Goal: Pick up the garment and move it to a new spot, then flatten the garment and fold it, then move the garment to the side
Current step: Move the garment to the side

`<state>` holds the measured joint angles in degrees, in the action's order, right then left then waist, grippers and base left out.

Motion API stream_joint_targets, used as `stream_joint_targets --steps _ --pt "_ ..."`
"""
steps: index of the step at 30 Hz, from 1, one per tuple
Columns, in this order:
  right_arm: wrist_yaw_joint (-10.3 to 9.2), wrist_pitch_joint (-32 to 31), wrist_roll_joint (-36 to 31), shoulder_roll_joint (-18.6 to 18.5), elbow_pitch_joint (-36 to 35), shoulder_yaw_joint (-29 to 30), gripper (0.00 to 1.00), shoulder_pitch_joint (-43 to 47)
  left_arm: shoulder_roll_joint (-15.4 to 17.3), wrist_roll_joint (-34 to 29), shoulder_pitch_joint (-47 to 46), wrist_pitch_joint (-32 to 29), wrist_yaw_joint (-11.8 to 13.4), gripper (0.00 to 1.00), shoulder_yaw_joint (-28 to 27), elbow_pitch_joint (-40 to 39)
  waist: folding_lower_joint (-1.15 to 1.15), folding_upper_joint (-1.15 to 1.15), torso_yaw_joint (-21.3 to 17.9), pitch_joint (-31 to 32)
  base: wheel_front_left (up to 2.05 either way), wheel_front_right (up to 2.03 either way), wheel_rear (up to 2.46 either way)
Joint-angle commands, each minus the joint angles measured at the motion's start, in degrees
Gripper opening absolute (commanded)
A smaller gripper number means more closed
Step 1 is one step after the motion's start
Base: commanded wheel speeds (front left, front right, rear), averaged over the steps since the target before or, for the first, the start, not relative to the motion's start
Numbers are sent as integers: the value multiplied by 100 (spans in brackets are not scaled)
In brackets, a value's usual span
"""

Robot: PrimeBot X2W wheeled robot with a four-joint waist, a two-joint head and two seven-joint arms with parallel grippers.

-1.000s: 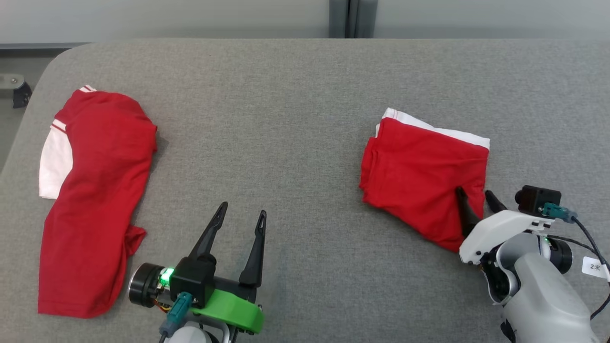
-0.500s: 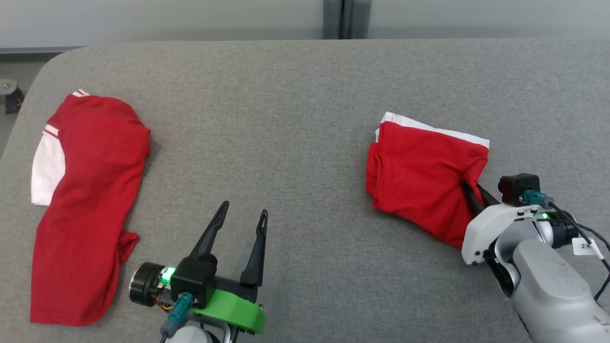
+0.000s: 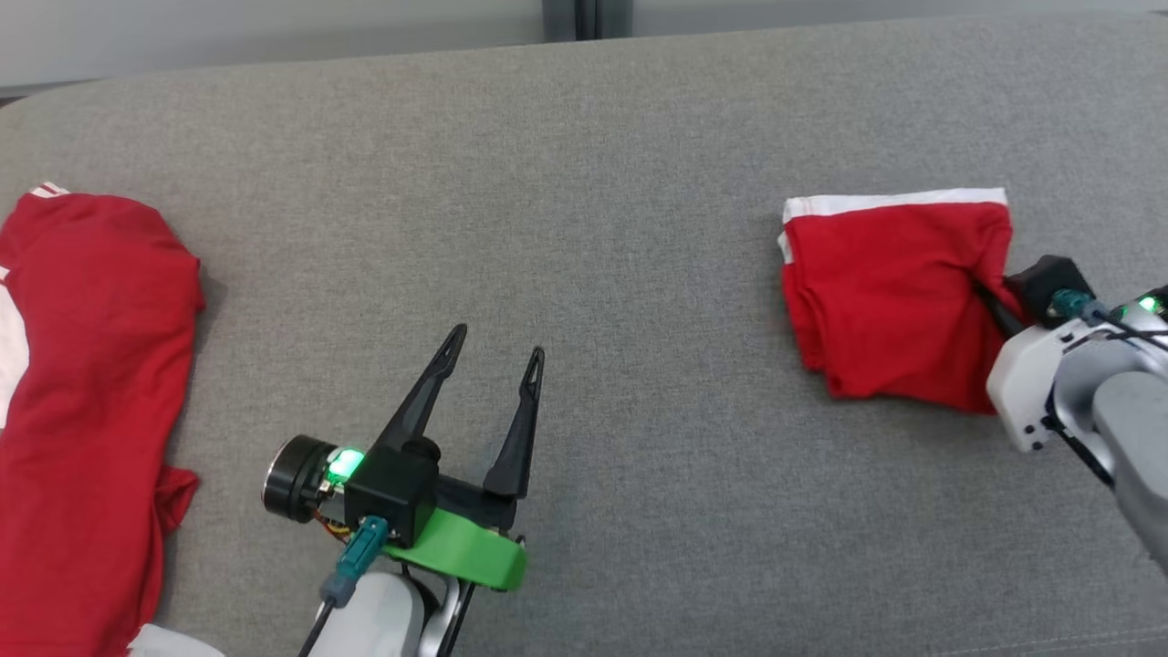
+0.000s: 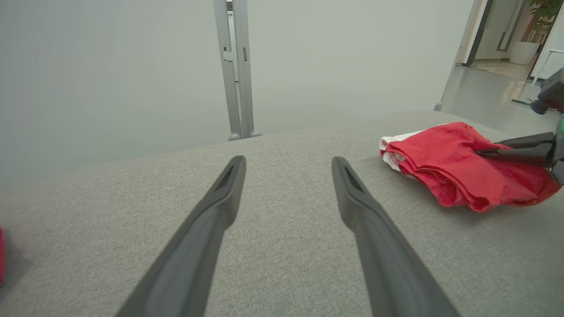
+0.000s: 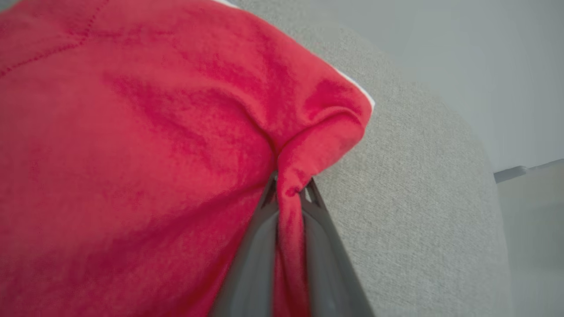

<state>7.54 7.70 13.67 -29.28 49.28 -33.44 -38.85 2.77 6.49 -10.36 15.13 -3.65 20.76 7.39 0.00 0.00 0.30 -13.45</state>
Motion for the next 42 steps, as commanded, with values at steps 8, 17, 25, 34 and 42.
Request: stream_joint_targets --steps 8,17,25,34,42 --pt "-10 -122 31 -1074 -3 -957 0 -875 24 -36 -555 0 -43 100 116 -136 0 0 -123 -905 0 0 0" --pt "-10 -23 161 -1626 554 -852 0 -1495 24 -200 -944 0 -112 100 -17 -271 0 0 -14 -1412 0 0 0" --pt "-10 91 -55 -2000 1037 -813 0 -1885 24 -186 -1080 0 -104 100 -65 -412 0 0 72 -1577 0 0 0" --pt "-10 120 -164 -1685 1576 -478 100 -2107 24 -109 -894 0 -47 100 -60 -330 0 0 35 -1259 0 0 0" --pt "-10 290 -371 -1242 1908 -307 100 -1917 24 9 -547 0 31 100 -136 -247 0 0 -44 -442 0 0 0"
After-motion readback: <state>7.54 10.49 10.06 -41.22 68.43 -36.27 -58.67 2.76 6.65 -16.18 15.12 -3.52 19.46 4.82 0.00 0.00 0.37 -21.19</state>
